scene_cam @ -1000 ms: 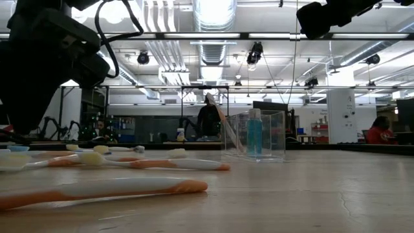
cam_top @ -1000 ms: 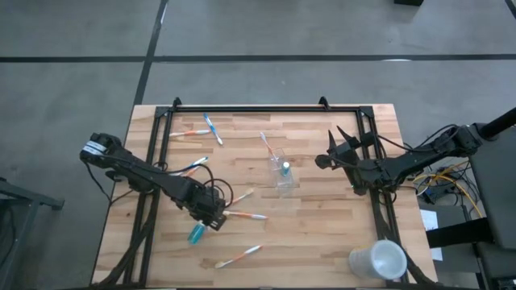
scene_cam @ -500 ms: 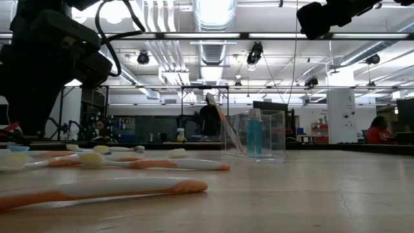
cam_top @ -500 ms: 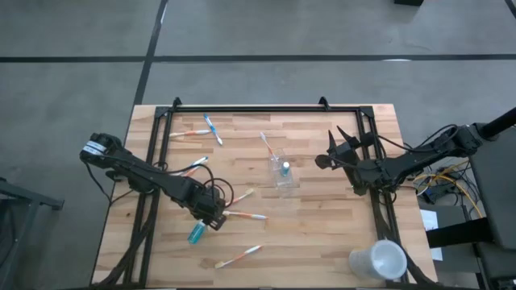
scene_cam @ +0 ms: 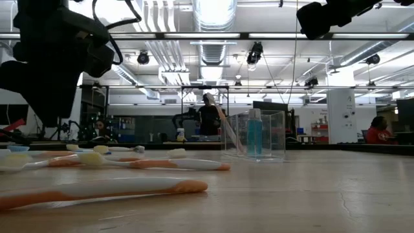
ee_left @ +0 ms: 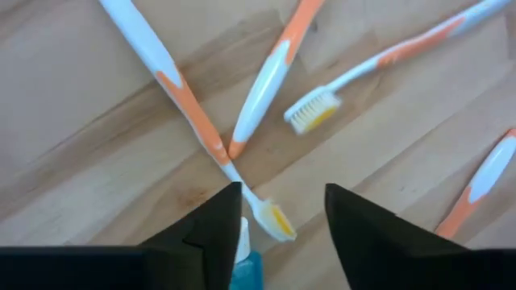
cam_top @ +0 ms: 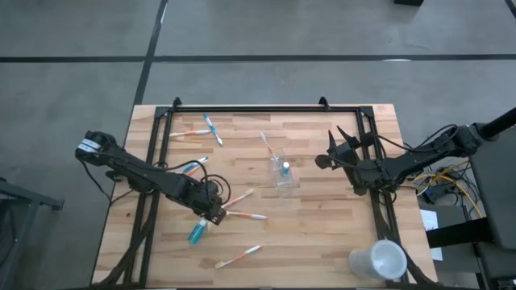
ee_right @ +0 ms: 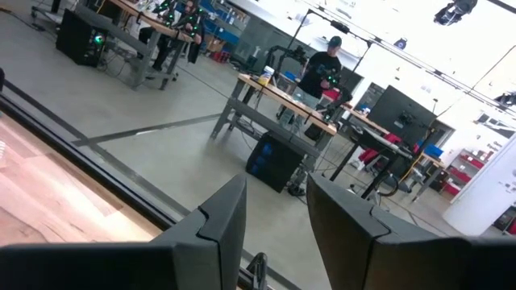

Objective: Pick & Place toothbrushing station
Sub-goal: Put the mouthwash bottle into the transparent organizer

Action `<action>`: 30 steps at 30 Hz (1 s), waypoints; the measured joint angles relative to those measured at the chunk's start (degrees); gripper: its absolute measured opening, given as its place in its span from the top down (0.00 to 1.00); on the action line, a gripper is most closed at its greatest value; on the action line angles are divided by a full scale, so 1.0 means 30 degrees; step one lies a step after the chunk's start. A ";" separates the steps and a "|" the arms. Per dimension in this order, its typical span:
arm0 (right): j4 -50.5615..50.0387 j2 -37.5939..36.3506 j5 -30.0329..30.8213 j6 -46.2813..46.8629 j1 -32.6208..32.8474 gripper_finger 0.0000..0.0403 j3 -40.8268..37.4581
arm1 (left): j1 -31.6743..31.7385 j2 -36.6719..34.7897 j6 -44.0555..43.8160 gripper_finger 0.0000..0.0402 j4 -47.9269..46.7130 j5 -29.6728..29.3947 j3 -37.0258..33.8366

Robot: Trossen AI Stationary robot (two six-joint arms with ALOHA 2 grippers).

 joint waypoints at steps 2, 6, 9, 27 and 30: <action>0.0000 0.0000 0.0002 0.0000 0.0003 0.69 0.0000 | 0.0000 -0.0176 -0.0332 0.48 -0.0076 -0.0185 -0.0048; -0.0007 0.0000 -0.0005 0.0000 0.0007 0.69 0.0000 | -0.0007 -0.0392 -0.0872 0.37 0.0028 -0.1066 -0.0074; -0.0003 0.0000 0.0002 -0.0001 0.0004 0.69 0.0000 | -0.0007 -0.0399 -0.1466 0.31 0.0184 -0.1841 -0.0074; -0.0004 0.0000 -0.0002 -0.0001 0.0003 0.69 0.0000 | -0.2701 -0.0902 -0.9648 0.26 -0.0362 -0.3592 -0.0001; -0.0001 0.0000 -0.0004 -0.0007 0.0007 0.69 0.0000 | -0.3722 -0.0902 -1.1137 0.27 -0.0360 -0.4523 -0.0001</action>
